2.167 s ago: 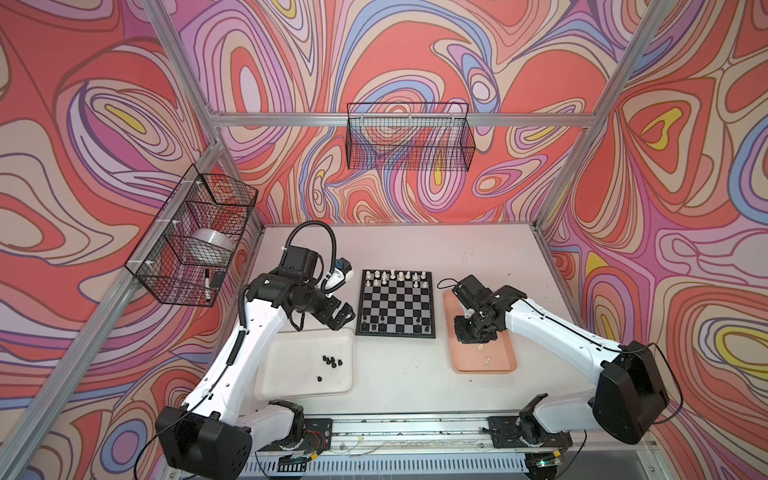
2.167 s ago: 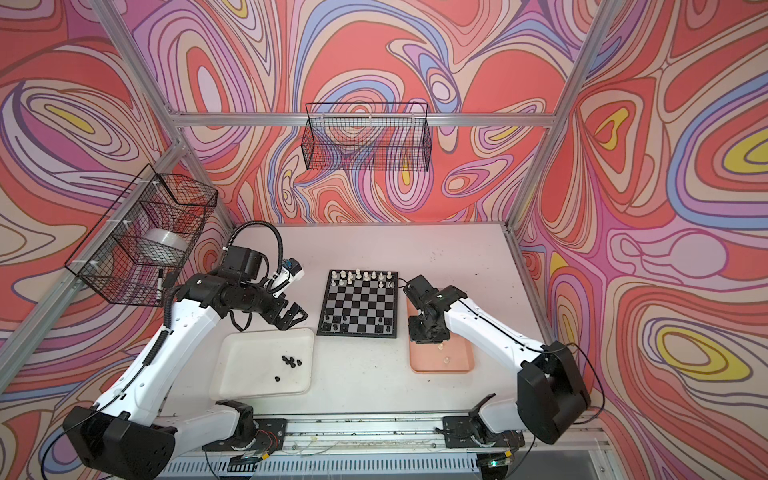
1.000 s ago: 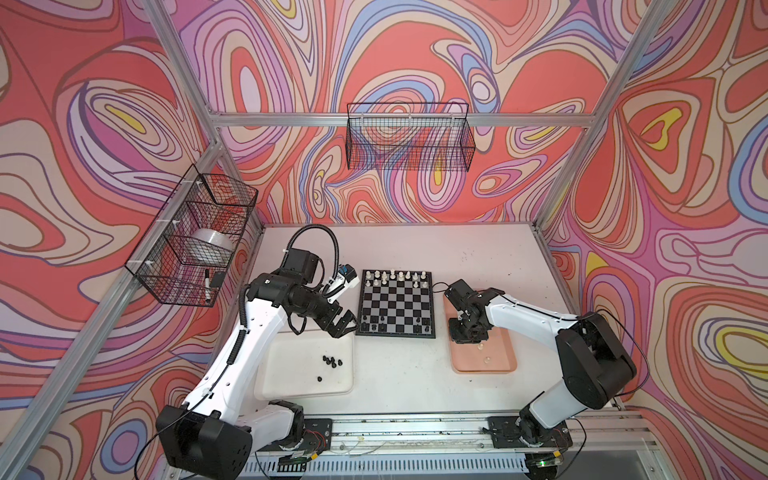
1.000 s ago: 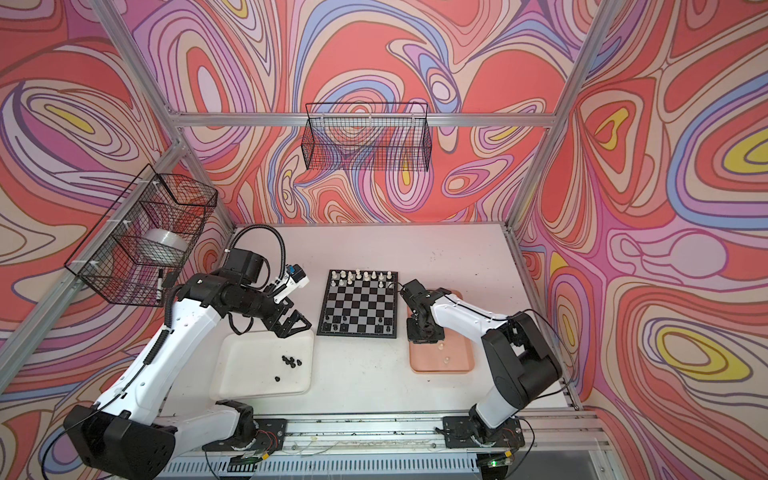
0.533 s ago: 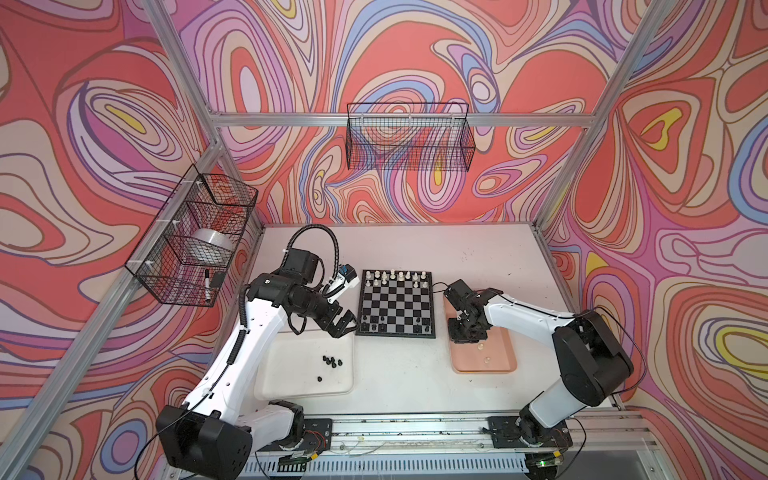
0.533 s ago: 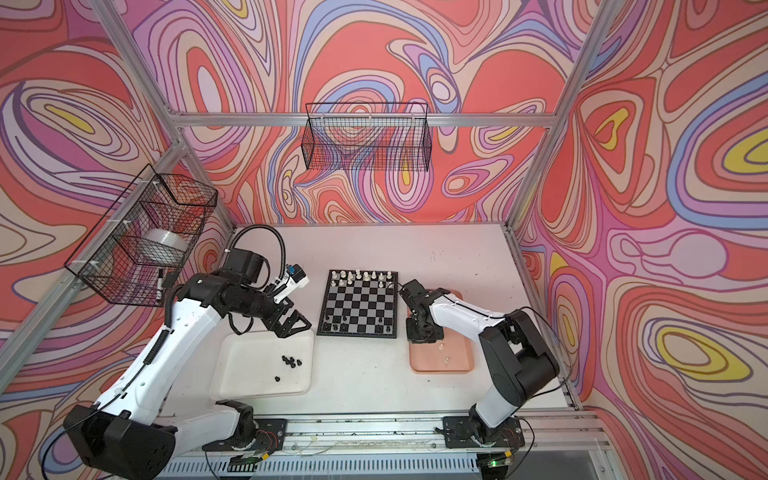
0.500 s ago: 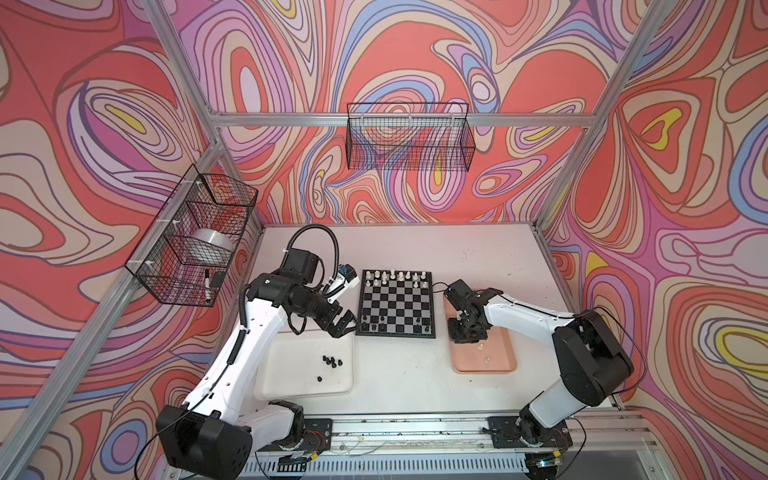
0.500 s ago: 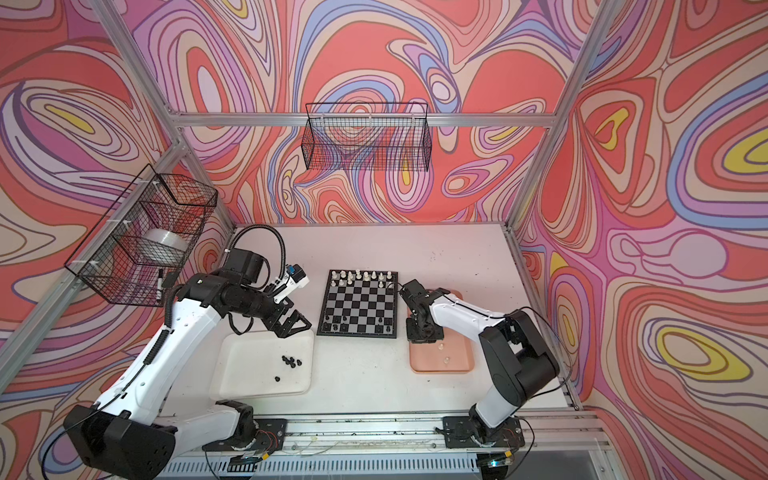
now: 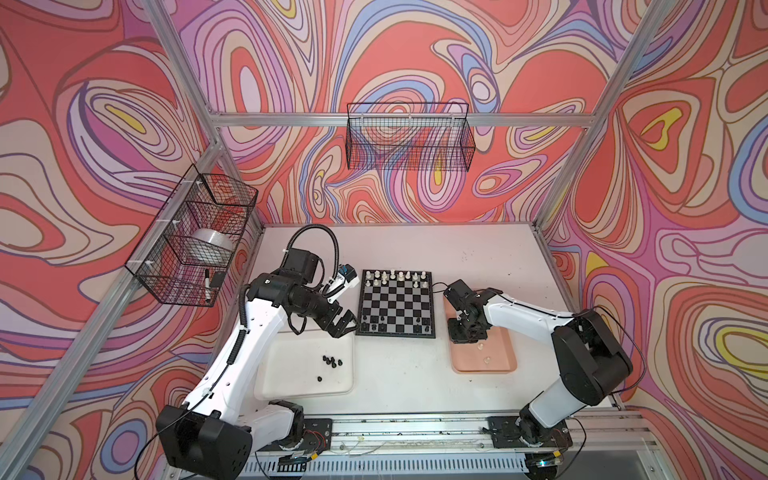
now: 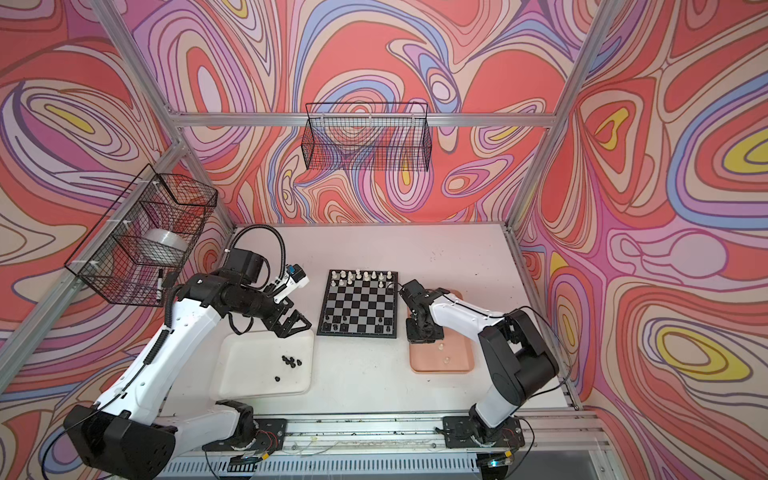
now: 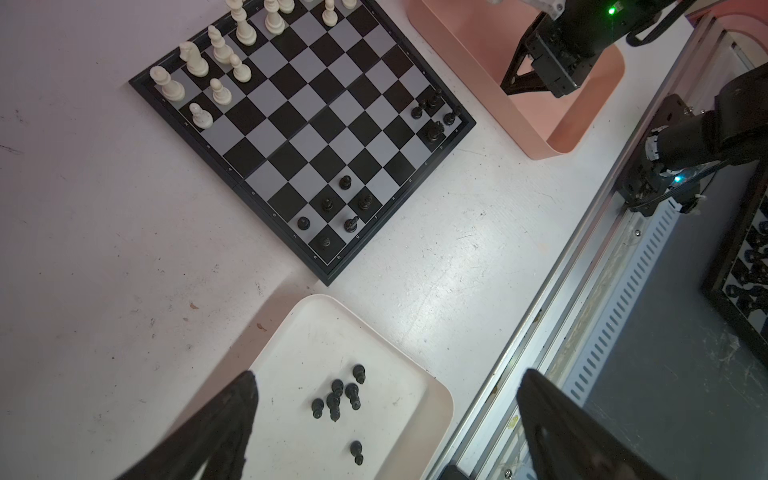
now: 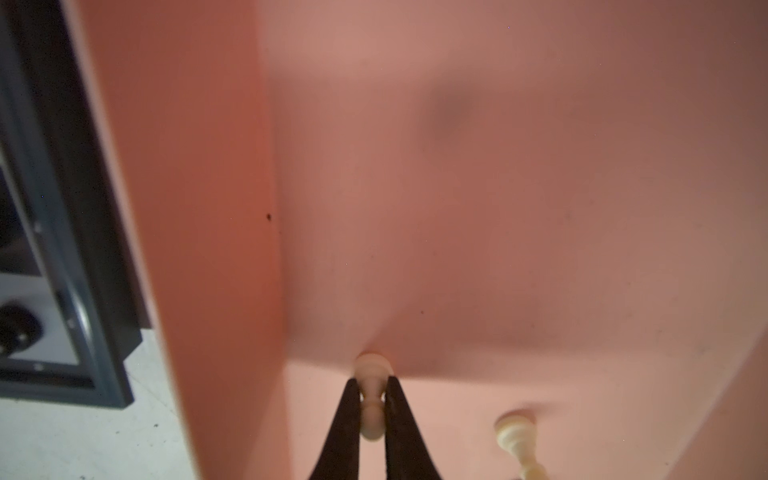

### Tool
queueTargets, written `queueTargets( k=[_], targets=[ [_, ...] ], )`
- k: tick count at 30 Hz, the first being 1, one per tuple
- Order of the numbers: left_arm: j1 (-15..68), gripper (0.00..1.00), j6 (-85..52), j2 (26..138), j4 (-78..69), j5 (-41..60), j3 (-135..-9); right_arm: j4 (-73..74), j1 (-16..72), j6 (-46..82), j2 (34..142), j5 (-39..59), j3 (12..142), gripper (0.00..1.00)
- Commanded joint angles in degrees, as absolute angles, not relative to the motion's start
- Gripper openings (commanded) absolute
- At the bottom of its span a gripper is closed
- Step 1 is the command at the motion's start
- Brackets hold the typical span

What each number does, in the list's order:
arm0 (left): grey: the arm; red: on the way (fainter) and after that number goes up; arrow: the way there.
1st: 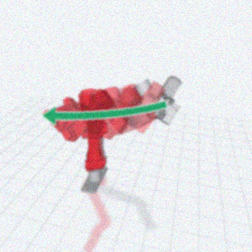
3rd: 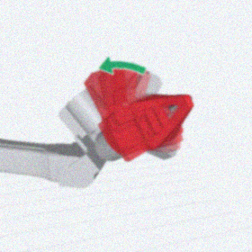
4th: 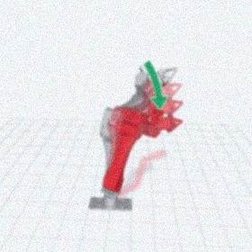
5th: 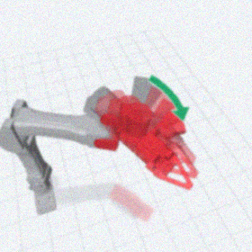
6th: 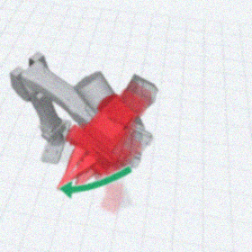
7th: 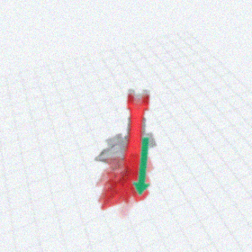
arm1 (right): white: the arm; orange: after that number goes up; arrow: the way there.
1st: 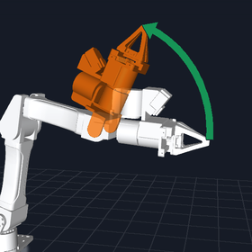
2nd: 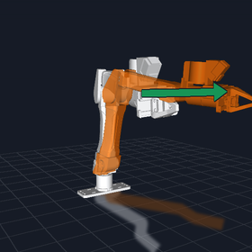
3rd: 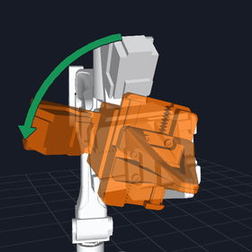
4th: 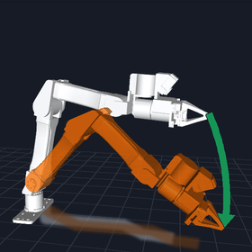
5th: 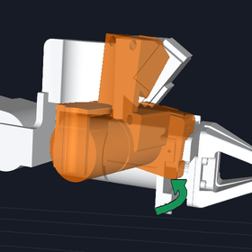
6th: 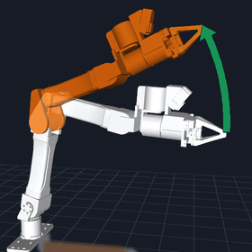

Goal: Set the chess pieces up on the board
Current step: 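Lift the cream pawn with the right gripper and carry it toward the chessboard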

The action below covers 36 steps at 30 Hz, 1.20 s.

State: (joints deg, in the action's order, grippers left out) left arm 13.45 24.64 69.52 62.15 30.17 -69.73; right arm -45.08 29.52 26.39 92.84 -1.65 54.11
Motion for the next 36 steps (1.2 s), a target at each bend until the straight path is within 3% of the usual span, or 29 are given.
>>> queueTargets(
  k=[1, 23, 36],
  targets=[
    [13.6, 0.98, 24.7, 69.7, 63.1, 30.5, -69.9, -46.4, 29.2, 25.5, 92.8, -2.4, 55.6, 0.10],
    [13.6, 0.98, 24.4, 68.9, 62.1, 27.6, -69.1, -54.7, 29.5, 21.0, 93.4, -3.1, 68.8, 0.10],
    [13.6, 0.98, 24.4, 68.5, 61.4, 26.4, -68.9, -59.1, 34.1, 16.8, 107.6, -3.8, 91.2, 0.10]
  ],
)
